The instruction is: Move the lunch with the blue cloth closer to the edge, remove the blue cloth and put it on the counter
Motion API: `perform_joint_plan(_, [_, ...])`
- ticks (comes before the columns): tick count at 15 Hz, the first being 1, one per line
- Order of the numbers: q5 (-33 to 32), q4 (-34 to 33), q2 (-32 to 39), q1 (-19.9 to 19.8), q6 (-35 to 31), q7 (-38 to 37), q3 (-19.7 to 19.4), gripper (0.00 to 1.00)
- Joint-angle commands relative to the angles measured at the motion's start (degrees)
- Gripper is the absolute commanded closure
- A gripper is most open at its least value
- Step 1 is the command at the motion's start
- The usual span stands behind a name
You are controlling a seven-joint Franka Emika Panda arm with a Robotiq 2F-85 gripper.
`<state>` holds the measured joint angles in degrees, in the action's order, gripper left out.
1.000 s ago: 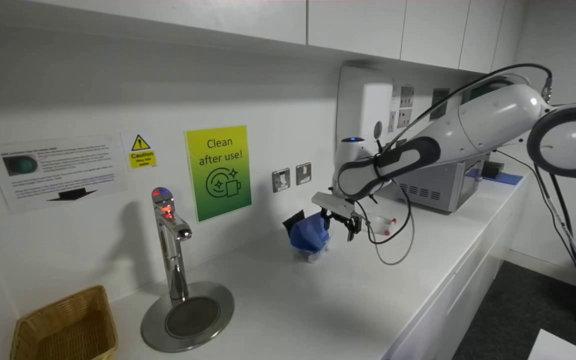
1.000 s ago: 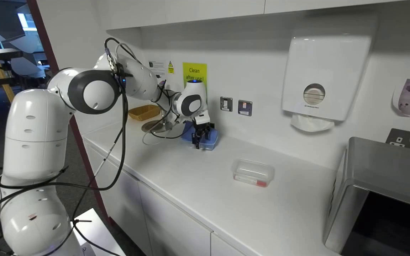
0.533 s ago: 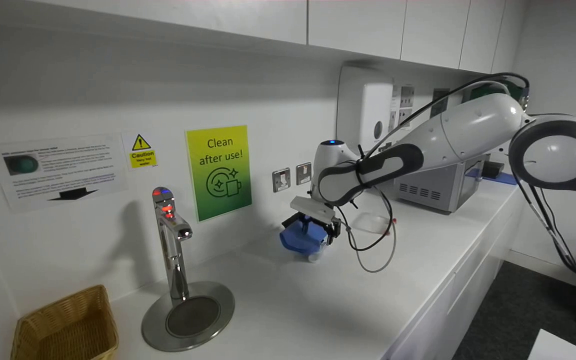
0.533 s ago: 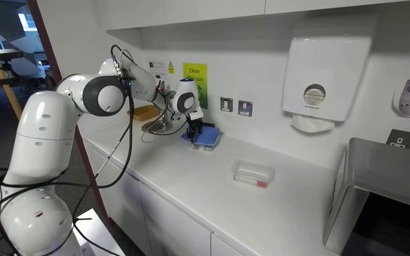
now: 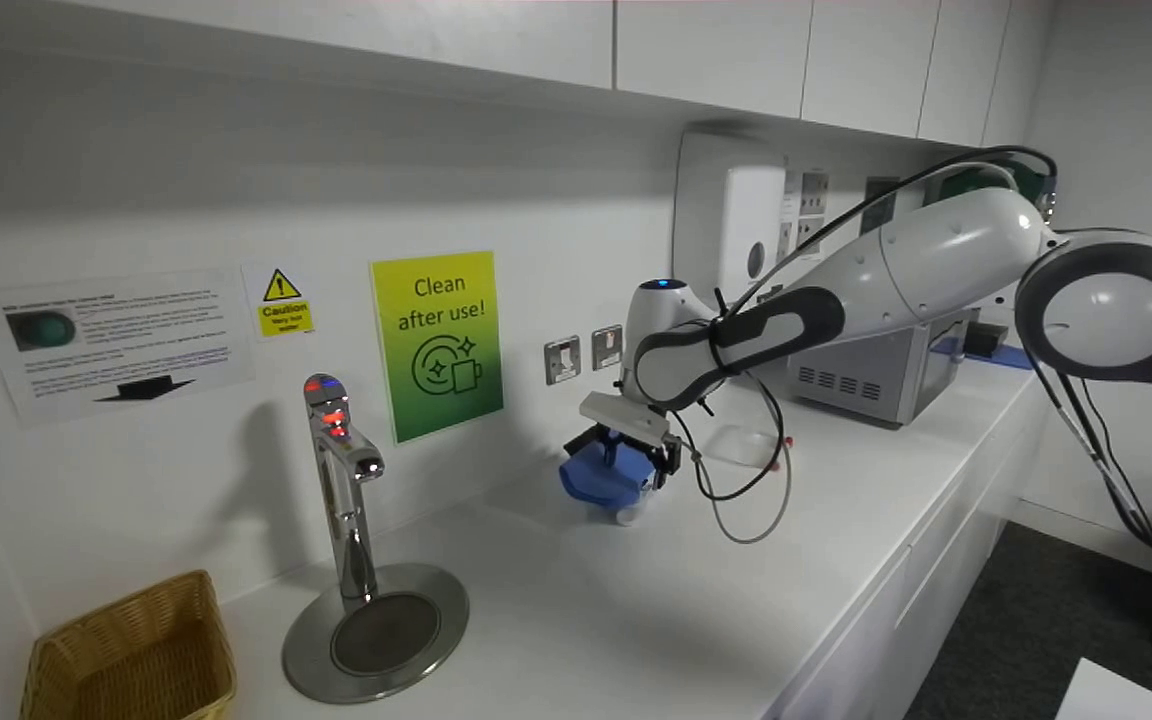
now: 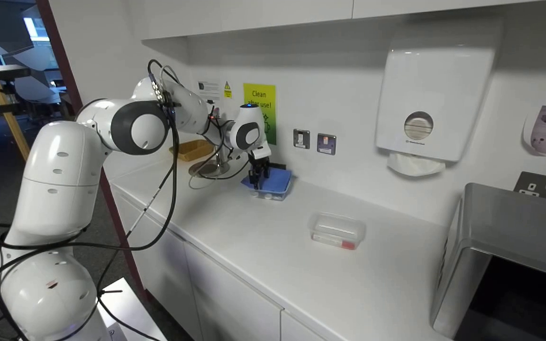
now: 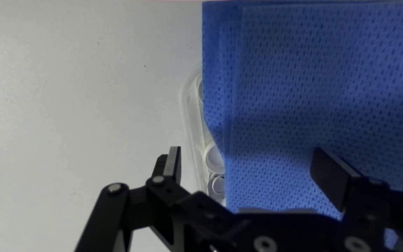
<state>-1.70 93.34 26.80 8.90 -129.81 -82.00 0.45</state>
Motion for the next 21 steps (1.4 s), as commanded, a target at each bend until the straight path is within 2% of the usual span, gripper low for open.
perform_joint_plan(1, [1.5, 0.3, -0.8, -0.4, 3.7, 2.6, -0.2, 0.00])
perform_joint_plan(8, [0.9, 0.2, -0.7, -0.1, 9.1, 2.7, -0.4, 0.00])
perform_joint_plan(16, [1.1, -0.4, 1.1, -0.4, 10.6, 2.3, -1.1, 0.00])
perform_joint_plan(17, [1.1, -0.4, 1.4, -0.4, 10.7, 2.2, -1.2, 0.07])
perform_joint_plan(18, [1.1, -0.4, 1.6, -0.5, 10.8, 2.3, -1.3, 0.26])
perform_joint_plan(21, [1.1, -0.4, 1.9, -0.4, 10.9, 2.3, -1.5, 0.47])
